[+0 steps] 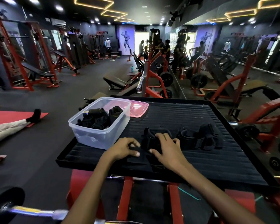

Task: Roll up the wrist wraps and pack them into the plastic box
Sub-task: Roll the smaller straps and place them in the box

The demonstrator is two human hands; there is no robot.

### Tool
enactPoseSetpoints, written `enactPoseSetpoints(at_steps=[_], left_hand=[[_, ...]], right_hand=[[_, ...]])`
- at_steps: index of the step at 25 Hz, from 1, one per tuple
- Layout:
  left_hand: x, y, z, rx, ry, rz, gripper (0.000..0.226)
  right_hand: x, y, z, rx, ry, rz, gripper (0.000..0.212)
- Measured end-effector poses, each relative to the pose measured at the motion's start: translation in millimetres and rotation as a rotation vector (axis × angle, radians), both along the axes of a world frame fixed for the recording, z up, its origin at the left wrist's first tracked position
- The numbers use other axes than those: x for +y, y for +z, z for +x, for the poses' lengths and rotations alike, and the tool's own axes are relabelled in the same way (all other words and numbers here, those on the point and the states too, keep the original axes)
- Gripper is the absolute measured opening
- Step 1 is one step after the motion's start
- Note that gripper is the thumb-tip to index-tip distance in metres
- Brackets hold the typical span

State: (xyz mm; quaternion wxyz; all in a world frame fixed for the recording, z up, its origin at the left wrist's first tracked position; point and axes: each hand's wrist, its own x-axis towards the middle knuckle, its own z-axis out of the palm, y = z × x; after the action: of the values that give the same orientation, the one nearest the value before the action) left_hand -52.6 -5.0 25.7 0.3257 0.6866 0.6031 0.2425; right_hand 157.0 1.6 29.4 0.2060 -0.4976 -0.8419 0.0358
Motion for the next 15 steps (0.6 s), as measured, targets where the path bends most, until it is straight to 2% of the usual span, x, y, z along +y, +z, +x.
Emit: enactPoseSetpoints(at_steps=[2, 3, 4, 6, 7, 9, 10, 12, 14, 15], left_hand=[[-8, 10, 0, -0.151, -0.129, -0.078, 0.025], [-11, 16, 2, -0.237, -0.165, -0.057, 0.024], [-12, 22, 8, -0.311, -0.156, 0.015, 0.023], [-6, 29, 22, -0.398, -0.019, 0.224, 0.023], [-2, 29, 29, -0.443, 0.054, 0.298, 0.025], [4, 18, 36, -0.528, 0.127, 0.342, 0.035], [4, 8, 37, -0.513, 0.123, 0.32, 0.047], [4, -14, 39, -0.329, -0.023, 0.236, 0.077], [7, -29, 50, -0.148, -0.155, 0.174, 0.106], [10, -33, 57, -0.111, -0.157, 0.188, 0.112]], right_hand=[[3, 1, -2, 0.184, 0.023, 0.102, 0.048], [3, 3, -3, 0.288, 0.097, 0.121, 0.045], [2, 7, -4, 0.389, 0.21, 0.078, 0.042], [-1, 14, -5, 0.508, 0.407, -0.162, 0.041], [1, 16, -5, 0.502, 0.423, -0.25, 0.045], [13, 15, -1, 0.521, 0.273, -0.203, 0.047], [19, 15, 3, 0.592, 0.162, -0.156, 0.041], [28, 15, 14, 0.721, -0.027, -0.167, 0.025], [31, 12, 17, 0.727, -0.08, -0.296, 0.02], [30, 10, 16, 0.731, -0.061, -0.356, 0.019]])
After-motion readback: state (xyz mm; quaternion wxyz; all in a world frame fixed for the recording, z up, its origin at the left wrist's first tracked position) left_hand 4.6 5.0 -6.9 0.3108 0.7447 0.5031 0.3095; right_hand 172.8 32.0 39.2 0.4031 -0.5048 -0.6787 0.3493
